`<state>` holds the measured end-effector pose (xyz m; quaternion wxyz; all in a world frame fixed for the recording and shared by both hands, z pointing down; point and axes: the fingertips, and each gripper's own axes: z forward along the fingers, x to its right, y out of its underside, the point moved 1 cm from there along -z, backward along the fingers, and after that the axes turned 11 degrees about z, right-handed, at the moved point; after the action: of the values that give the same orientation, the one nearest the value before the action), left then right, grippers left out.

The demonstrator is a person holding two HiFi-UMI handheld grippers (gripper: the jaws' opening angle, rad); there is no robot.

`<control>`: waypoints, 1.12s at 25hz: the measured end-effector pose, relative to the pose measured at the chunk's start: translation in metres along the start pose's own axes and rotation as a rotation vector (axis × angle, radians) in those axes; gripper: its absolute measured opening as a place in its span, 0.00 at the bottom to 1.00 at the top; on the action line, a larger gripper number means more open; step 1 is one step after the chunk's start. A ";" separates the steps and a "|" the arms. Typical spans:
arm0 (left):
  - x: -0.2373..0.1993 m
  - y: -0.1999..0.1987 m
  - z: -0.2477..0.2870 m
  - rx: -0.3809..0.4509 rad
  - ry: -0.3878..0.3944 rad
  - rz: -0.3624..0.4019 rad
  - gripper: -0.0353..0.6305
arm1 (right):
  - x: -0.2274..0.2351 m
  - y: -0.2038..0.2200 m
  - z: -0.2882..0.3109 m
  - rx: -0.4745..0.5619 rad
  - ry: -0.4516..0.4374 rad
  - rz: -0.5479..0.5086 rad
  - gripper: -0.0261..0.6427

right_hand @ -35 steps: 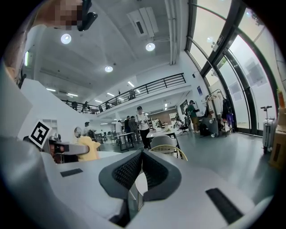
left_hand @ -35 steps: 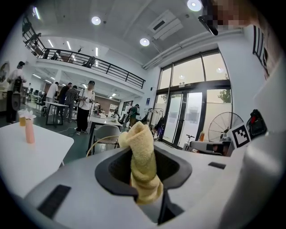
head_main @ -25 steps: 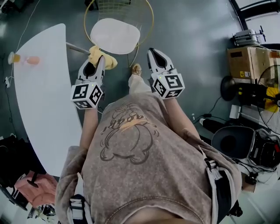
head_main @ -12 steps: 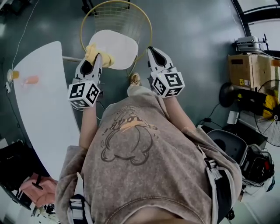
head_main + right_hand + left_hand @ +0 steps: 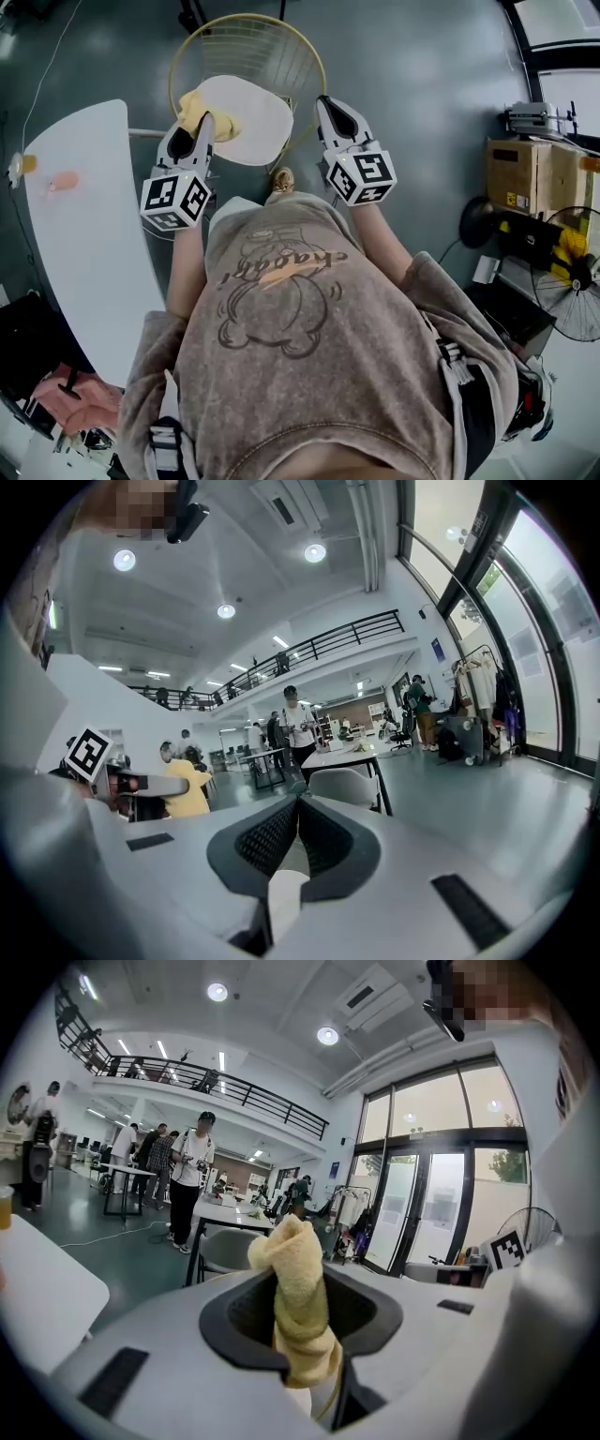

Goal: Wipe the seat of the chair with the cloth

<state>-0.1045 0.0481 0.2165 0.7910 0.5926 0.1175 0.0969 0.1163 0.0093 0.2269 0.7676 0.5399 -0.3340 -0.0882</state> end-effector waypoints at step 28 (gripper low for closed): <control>-0.094 0.036 0.088 -0.105 0.150 0.015 0.23 | 0.012 0.045 0.087 -0.001 0.160 0.058 0.08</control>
<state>-0.1684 -0.0496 0.2816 0.8091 0.5424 0.1668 0.1528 0.0623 -0.0459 0.2890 0.7943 0.5351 -0.2869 -0.0227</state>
